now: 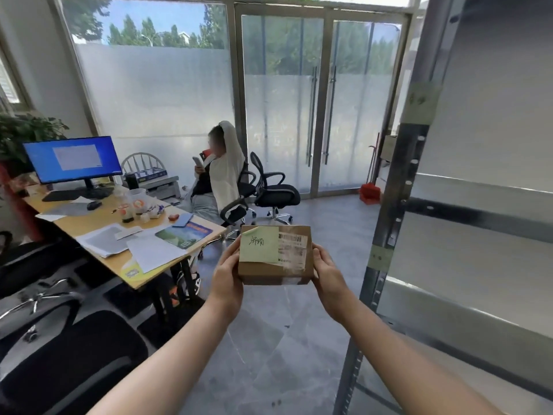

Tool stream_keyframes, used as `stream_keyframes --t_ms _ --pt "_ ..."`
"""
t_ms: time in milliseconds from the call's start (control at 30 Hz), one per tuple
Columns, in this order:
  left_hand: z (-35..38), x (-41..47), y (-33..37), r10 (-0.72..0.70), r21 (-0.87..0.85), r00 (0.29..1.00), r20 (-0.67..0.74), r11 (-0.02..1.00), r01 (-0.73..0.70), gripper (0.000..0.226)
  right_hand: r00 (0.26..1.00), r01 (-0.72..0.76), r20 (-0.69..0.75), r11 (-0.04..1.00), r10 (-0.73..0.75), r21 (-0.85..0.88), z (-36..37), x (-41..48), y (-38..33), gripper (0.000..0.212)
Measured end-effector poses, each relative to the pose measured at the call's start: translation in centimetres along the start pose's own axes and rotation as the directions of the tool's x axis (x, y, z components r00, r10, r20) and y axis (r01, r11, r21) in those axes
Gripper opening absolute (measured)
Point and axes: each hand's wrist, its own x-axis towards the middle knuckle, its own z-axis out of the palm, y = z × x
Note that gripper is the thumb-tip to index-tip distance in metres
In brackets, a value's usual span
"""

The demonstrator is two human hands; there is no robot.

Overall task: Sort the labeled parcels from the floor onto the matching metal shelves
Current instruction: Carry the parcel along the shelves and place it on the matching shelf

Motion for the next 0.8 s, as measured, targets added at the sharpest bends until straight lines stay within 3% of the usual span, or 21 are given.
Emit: stream_keyframes --t_ms 400,800 --pt "8.2 0.5 -6.4 -0.135 0.043 0.984 0.113 0.99 0.131 0.038 0.974 -0.019 -0.225 0.999 0.025 0.03 -9.5 -2.3 0.2 0.027" --pt "13.5 0.0 -12.9 -0.234 0.109 0.97 0.071 0.968 0.225 0.037 0.953 -0.119 -0.269 0.99 0.136 0.08 -18.0 -3.3 2.7 0.027"
